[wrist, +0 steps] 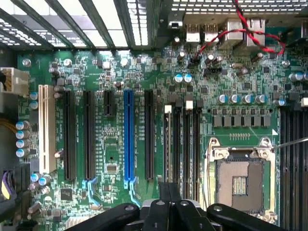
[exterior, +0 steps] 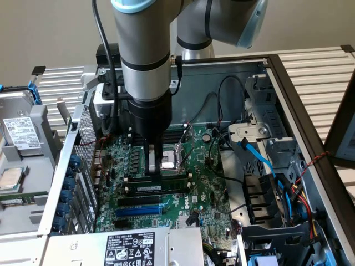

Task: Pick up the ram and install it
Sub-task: 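Press down the ram until it locks into place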

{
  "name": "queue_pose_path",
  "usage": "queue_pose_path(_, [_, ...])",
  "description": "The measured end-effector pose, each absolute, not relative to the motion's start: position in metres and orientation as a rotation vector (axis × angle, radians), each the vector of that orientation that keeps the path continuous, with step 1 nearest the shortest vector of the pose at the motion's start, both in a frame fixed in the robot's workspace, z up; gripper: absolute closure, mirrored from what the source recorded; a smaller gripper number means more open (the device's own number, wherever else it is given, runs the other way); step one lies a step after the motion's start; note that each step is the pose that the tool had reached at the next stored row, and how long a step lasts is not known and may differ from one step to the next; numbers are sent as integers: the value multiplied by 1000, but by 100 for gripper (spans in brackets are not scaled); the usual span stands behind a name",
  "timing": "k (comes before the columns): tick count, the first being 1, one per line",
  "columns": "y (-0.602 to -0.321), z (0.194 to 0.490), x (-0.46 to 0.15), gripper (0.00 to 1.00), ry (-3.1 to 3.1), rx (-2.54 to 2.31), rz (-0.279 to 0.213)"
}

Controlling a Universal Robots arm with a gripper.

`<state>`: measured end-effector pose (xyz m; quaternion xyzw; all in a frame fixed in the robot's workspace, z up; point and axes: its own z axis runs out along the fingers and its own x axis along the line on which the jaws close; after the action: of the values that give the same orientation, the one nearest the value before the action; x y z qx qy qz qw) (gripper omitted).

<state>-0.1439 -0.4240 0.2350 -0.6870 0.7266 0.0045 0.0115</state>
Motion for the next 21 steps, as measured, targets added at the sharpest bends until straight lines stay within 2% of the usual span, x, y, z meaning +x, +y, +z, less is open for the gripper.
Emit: queue_pose_path(21, [-424,231,-145,90,2264,-2141,17])
